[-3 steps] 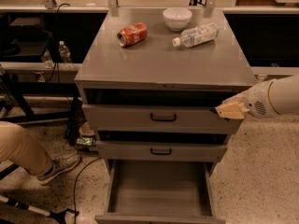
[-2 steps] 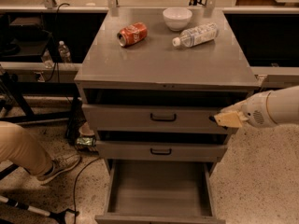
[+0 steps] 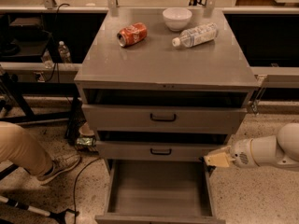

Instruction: Place rxbar blueberry into bottom drawer

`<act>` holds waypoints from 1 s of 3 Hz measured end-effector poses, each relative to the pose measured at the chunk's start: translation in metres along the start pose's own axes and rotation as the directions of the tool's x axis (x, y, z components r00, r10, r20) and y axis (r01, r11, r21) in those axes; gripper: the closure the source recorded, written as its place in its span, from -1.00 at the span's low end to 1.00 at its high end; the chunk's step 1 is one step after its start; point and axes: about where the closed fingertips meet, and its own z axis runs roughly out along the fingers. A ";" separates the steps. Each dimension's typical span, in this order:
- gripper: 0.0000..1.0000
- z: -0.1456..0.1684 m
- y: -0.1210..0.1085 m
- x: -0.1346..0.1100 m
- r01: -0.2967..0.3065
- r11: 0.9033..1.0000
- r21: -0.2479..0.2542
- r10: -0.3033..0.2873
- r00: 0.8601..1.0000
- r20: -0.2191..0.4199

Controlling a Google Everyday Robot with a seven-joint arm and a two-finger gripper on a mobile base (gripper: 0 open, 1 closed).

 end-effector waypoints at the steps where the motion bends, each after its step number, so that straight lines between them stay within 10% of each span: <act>1: 1.00 0.005 -0.002 0.004 -0.008 1.000 -0.008 0.008 1.000 -0.005; 3: 1.00 0.031 -0.030 0.040 -0.057 0.997 -0.060 0.056 0.998 -0.010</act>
Offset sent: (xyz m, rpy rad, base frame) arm 0.0027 -0.0074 -0.0244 0.0164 0.0432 -0.0057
